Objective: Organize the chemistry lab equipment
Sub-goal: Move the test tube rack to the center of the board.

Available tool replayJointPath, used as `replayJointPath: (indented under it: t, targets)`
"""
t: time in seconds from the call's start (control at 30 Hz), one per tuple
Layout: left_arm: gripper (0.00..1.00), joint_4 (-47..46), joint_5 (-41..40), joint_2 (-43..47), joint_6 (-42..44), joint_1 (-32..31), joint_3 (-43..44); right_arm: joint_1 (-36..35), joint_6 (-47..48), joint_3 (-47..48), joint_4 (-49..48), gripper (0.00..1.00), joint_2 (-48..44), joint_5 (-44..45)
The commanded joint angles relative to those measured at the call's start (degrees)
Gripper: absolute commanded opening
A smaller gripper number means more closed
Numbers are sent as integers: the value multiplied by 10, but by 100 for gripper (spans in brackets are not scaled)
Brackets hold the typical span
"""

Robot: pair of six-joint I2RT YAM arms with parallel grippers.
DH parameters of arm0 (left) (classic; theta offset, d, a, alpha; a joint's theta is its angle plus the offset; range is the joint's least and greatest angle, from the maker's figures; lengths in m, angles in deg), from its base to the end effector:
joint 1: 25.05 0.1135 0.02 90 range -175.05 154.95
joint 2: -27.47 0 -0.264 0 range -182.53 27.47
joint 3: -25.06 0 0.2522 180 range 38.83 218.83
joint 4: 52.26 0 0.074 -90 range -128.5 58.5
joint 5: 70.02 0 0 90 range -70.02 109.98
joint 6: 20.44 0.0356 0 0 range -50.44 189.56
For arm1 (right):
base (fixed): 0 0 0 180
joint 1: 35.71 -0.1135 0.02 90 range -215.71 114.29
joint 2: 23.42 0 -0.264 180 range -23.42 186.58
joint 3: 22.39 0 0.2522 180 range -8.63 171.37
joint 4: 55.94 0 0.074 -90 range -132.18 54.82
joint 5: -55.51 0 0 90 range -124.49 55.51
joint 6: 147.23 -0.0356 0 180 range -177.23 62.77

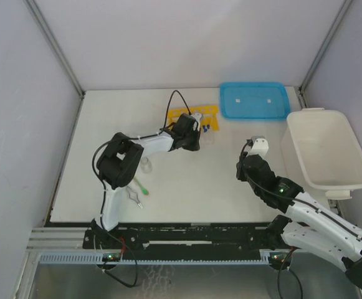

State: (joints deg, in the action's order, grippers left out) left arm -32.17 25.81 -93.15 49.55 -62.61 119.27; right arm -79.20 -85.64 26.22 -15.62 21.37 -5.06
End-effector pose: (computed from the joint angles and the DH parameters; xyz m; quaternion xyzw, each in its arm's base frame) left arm 0.3590 -0.2806 0.1491 0.1601 0.9139 -0.2196 0.3016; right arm 0.1344 0.1034 0.2538 0.0000 0.8712 0.0720 0.4856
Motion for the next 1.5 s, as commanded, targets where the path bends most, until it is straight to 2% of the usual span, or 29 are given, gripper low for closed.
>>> replayJointPath:
  t: [0.0,0.13,0.37,0.5,0.77,1.47]
  targets:
    - [0,7,-2,-21,4,17,57,2,-6,1,-27,22,4,-1]
    - [0,42,-23,-36,25,28,87,2,-6,1,-29,22,8,-5]
    - [0,58,-33,-17,28,55,87,2,-9,0,-31,22,15,-7]
    - [1,85,-39,-26,29,63,123,2,-8,1,-37,22,23,-13]
    - [2,106,7,-66,8,79,190,2,-9,1,-33,22,21,-9]
    - [4,101,45,-126,-62,84,277,2,-11,-4,-35,22,23,-6]
